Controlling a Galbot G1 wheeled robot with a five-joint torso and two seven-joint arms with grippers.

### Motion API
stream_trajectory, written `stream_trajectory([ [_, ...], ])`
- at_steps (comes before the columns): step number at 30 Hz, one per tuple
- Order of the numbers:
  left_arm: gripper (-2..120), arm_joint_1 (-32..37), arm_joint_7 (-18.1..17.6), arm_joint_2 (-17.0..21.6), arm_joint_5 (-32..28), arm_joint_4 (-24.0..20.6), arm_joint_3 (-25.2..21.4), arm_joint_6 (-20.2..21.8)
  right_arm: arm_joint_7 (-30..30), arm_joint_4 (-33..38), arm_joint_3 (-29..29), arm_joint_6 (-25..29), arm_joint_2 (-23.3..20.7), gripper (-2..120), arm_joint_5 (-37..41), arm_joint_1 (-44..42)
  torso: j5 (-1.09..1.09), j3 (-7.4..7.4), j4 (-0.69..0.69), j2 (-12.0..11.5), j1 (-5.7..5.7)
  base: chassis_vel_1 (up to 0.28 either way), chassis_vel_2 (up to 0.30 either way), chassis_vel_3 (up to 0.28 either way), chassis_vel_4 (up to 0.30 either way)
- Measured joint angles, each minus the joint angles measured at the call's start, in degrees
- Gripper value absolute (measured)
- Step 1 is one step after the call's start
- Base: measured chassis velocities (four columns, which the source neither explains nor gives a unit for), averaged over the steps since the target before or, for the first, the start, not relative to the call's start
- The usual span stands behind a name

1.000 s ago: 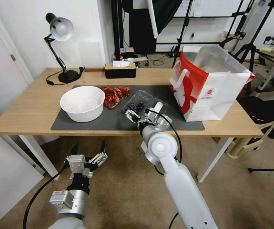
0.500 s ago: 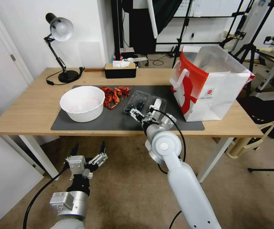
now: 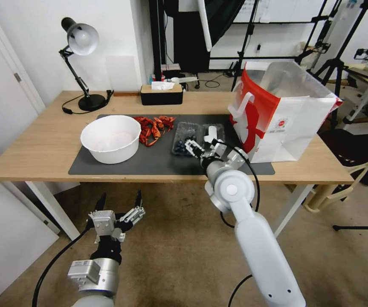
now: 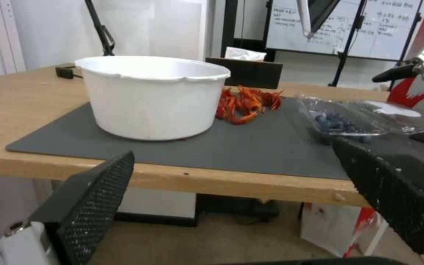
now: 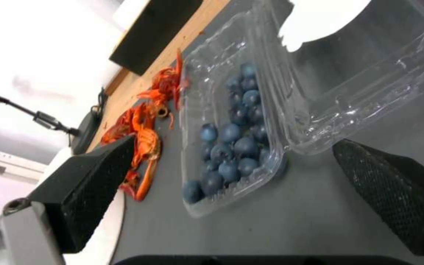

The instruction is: Close the takeout container lid, then place the container into the takeout bag.

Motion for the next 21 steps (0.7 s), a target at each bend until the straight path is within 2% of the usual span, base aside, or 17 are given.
stream_trajectory([
  [21, 100, 0.4, 0.1, -0.1, 0.3, 1.0, 0.3, -2.0, 0.6, 0.2, 3.9, -0.6, -3.0, 100, 3.2, 0.6, 0.00, 0.00, 0.00, 0.0, 0.00, 0.000, 0.000, 0.000, 0.000],
])
